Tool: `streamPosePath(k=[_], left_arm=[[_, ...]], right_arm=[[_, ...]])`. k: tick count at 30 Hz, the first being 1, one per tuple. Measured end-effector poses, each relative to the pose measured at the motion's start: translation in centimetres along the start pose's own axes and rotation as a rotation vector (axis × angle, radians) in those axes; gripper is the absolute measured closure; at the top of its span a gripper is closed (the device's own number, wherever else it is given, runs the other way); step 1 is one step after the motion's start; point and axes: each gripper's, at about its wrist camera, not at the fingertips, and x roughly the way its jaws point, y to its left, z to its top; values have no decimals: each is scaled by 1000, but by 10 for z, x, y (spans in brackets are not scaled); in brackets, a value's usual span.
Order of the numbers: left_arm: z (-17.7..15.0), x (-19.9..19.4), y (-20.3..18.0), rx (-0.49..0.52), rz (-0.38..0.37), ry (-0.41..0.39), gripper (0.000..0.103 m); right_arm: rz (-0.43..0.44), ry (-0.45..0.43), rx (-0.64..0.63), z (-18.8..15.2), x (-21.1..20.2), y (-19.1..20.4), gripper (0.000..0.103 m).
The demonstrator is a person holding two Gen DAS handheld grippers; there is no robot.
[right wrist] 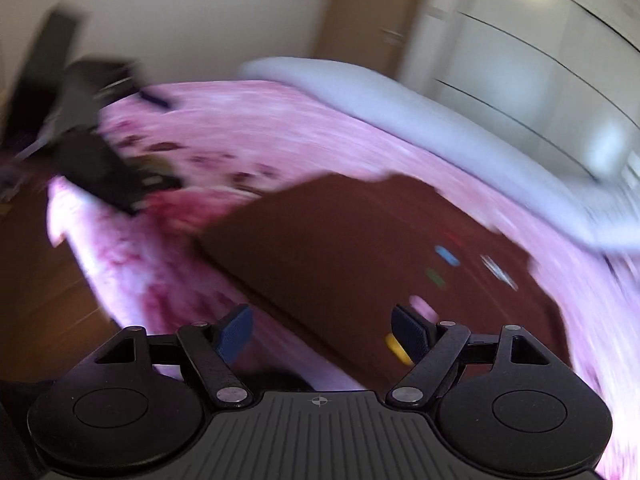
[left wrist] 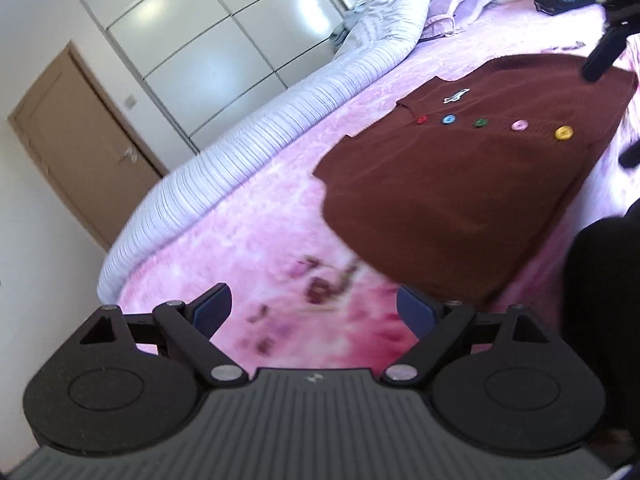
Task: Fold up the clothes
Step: 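Grasp the cardigan hem with the right gripper while the left gripper grasps the hem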
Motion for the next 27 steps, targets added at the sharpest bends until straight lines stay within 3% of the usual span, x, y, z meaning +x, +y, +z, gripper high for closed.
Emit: streamPosePath(k=[2,4,8,11,16,23,27], left_arm=[[-4,9,14,23,-1,-9,15],[-8,16,24,36,-21,-18,15],[-18,32,34,69,-77,-21,15],[-22,43,35,116,-128,-31,15],[-19,68,32,234,-203,-97,15],[13,145,30,530,-261,-230,16],[34,196,17,690,-292,-283,19]], right_arm=[[58,-13,-81,13,21,20,34],[105,-13,-134,23,42,37,52],[160,6,-210,32,79,64,53],[142,41,-263,29,103,76,55],[119,49,-241,28,115,64,96],[112,-81,26,51,72,5,96],[93,-109,99,59,65,-22,96]])
